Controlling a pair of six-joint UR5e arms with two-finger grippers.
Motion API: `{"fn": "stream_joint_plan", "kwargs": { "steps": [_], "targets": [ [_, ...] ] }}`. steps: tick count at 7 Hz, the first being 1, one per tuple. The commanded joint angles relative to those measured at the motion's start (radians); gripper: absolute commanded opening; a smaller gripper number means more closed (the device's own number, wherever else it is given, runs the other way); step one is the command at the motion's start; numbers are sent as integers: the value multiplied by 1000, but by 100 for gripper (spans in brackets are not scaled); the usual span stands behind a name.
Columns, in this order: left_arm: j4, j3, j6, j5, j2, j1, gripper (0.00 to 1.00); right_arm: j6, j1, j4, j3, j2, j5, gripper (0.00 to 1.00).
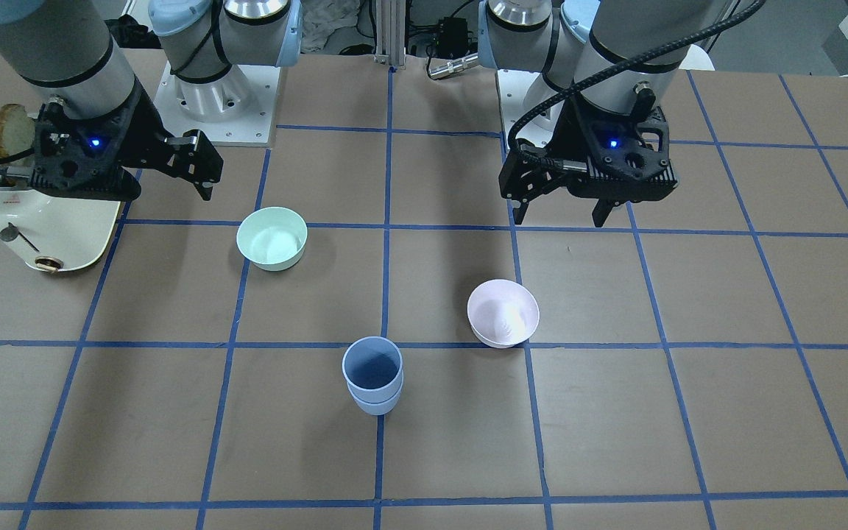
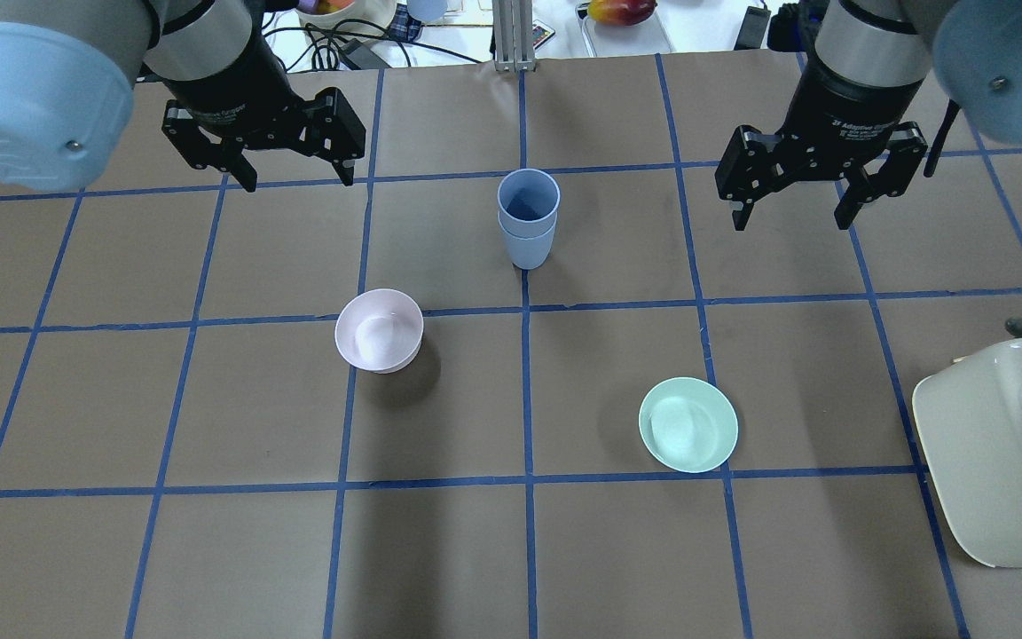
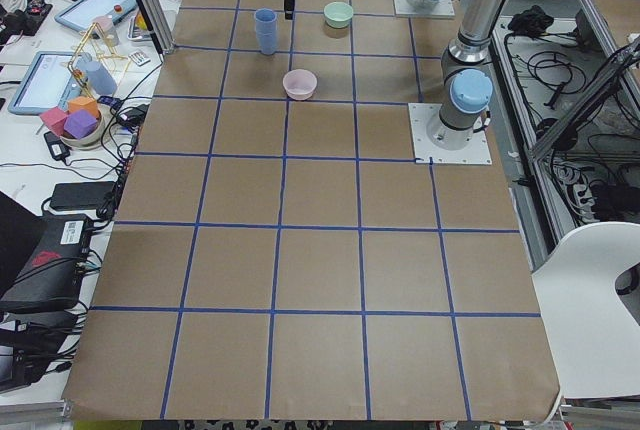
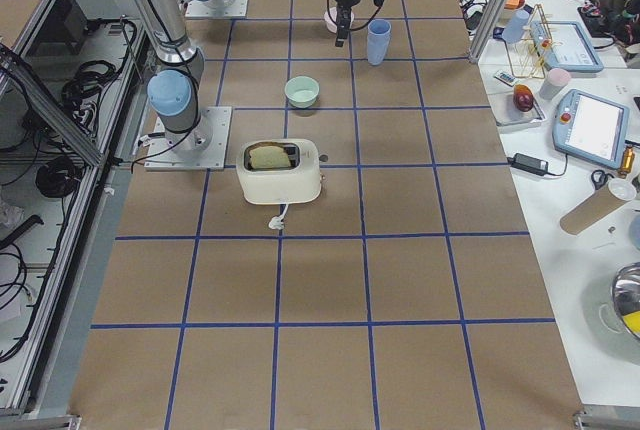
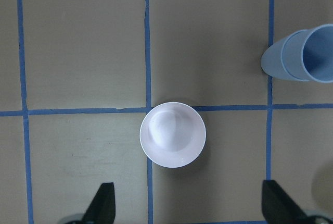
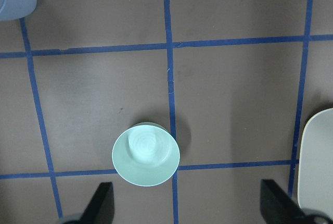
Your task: Stack blue cups with both arms
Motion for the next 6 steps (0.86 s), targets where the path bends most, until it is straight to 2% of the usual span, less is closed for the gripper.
{"fn": "stream_joint_plan", "kwargs": {
  "steps": [1, 6],
  "targets": [
    [0, 1, -2, 2, -7, -1, 100, 0, -24, 13, -26, -2, 4, 100],
    [-2, 23, -2, 8, -33, -6, 100, 13, -16, 20, -23, -3, 10, 100]
  ]
}}
